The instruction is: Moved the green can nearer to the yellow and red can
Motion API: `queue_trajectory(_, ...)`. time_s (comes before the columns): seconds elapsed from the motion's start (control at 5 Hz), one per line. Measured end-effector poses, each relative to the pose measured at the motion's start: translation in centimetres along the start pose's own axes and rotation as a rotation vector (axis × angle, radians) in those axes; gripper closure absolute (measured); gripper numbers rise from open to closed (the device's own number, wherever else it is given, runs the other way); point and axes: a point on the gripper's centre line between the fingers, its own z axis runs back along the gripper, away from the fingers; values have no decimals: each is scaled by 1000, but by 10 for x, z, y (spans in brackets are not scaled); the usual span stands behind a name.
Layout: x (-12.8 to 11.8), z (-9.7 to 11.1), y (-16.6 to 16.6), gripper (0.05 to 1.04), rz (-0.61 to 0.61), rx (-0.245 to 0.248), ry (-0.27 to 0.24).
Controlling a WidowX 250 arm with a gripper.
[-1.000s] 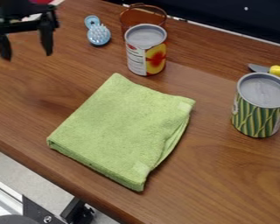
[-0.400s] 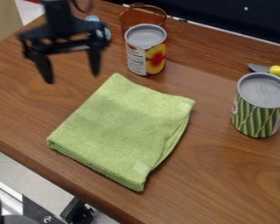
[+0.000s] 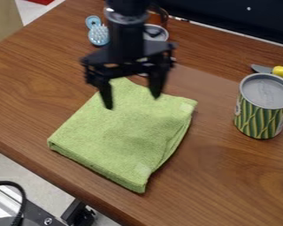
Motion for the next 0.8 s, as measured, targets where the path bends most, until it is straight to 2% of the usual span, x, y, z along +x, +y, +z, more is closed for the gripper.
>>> queue_trajectory(0.2,-24,0,-27,88,0,-3,5)
queue_trajectory(0.4,-41,-1,-49,88,-11,-39,64)
queue_trajectory(0.8,-72,-10,-86,88,49,-100,61)
